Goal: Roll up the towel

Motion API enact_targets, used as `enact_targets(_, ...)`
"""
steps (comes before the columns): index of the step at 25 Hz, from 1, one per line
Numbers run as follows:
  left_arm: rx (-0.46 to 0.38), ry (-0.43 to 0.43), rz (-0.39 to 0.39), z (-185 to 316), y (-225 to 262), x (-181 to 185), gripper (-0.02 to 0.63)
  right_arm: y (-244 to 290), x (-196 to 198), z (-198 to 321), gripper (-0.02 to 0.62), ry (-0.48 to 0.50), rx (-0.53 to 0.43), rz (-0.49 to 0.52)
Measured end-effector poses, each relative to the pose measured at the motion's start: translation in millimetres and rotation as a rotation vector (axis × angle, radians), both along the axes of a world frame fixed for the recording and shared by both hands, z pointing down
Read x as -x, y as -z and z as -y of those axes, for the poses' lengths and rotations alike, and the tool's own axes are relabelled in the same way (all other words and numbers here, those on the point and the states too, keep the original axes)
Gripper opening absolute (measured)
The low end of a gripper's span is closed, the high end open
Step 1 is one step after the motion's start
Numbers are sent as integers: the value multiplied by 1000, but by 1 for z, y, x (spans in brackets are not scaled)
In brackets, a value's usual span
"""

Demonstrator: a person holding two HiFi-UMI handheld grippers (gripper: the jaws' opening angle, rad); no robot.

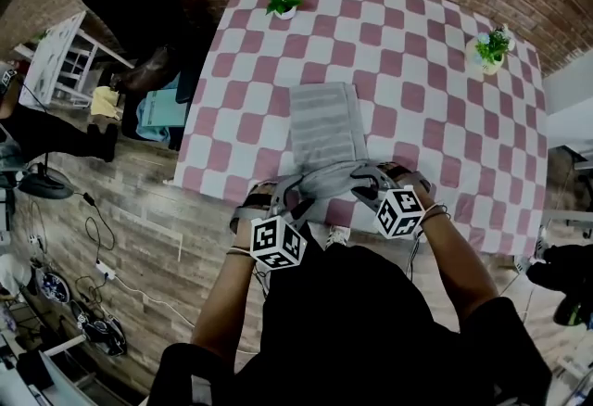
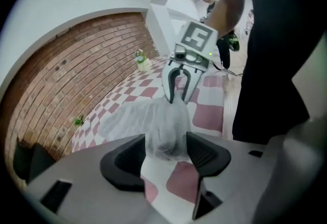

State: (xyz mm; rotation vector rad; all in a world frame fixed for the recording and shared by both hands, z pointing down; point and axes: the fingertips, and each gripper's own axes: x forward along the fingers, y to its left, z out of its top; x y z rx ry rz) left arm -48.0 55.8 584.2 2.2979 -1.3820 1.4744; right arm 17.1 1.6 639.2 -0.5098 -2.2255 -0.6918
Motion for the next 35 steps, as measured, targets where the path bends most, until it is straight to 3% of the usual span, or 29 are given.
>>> enact_targets(5,-47,-175,151,-8,-12,-26,237,4,6,5,98,-63,151,-36)
enact_targets(9,-9,-239,244,-5,-33,-31,221,9,9,8,88,-132,301,-93)
enact_targets(12,67,-201,226,5,-45,-17,230,11,9,7,87,-106,333,-117)
enact_targets(18,151,-204,192,13,-44,-6,104,10,2,0,69,-99,425,-171)
enact_targets(23,252,-175,26,-9,-43,-23,80,13,-15,-19,64,-15,401,-213)
enact_targets(26,359,-161,-132,-26,-38,-36,80,15,-29,-41,63,46,478,-231)
enact_targets(28,405,-151,-198,-30,-38,-38,80,17,-31,-47,66,41,523,-222)
enact_targets(31,453,-91,-321,-24,-39,-32,80,30,-22,-36,111,-25,463,-90)
enact_targets(35,523,58,-560,-10,-38,-20,83,68,-17,-33,140,-52,221,150)
